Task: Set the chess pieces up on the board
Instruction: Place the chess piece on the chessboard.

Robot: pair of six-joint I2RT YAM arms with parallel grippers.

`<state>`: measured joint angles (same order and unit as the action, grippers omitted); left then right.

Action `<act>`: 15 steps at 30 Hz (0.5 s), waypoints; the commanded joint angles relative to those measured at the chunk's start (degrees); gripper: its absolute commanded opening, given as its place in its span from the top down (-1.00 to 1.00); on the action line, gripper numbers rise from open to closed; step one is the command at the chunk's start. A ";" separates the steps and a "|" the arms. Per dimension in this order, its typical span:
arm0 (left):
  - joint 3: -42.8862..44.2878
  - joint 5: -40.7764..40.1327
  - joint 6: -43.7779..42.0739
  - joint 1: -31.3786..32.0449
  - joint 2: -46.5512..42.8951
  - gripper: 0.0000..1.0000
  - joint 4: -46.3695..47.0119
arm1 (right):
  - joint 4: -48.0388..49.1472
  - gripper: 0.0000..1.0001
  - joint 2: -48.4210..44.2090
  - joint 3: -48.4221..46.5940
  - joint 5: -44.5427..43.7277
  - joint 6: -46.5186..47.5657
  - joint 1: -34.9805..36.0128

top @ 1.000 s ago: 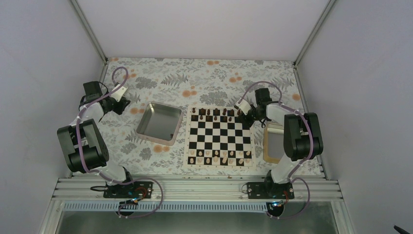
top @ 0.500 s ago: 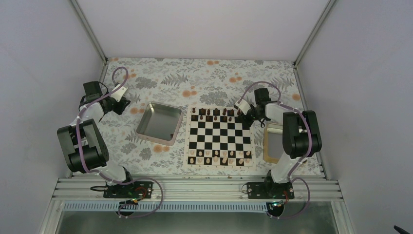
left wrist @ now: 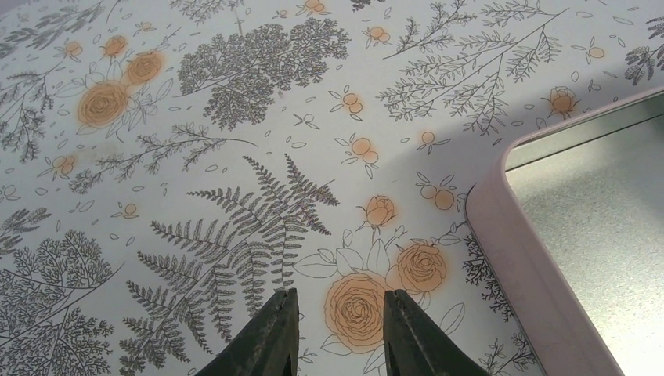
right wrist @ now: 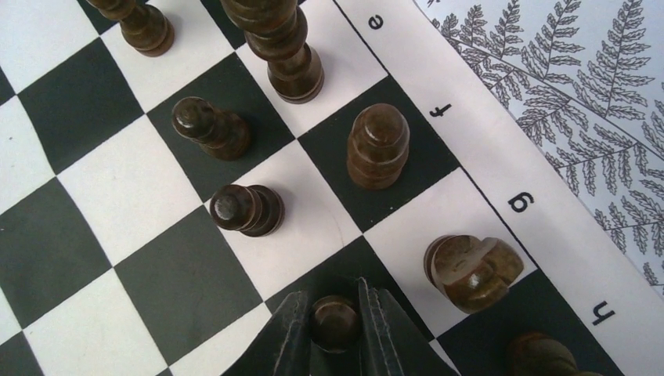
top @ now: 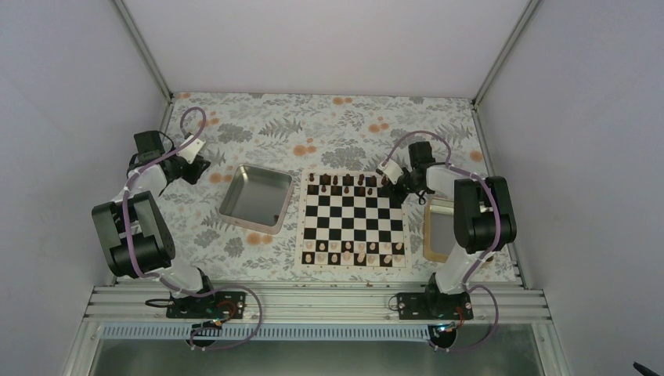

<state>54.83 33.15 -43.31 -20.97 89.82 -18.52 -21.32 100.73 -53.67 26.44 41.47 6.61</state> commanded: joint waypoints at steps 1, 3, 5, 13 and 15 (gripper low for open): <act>-0.87 2.44 -1.40 0.23 -0.69 0.43 -0.04 | 1.50 0.68 0.84 -0.64 0.48 -0.87 -0.41; -0.78 2.58 -1.43 0.22 -0.74 0.43 -0.21 | 1.39 0.66 0.71 -0.49 0.44 -0.82 -0.45; -0.76 2.75 -1.52 0.23 -0.74 0.43 -0.36 | 1.18 0.64 0.64 -0.41 0.44 -0.68 -0.39; -0.88 3.25 -1.91 0.23 -0.75 0.43 -0.69 | 0.00 0.59 -1.11 0.23 0.83 -0.51 -0.41; -0.99 3.46 -1.96 0.23 -0.72 0.43 -0.72 | -0.60 0.56 -1.76 0.17 1.07 -0.58 -0.46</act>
<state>54.41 33.76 -44.18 -20.97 89.82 -18.96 -21.21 100.77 -53.63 26.35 40.91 6.63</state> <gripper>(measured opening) 0.284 0.211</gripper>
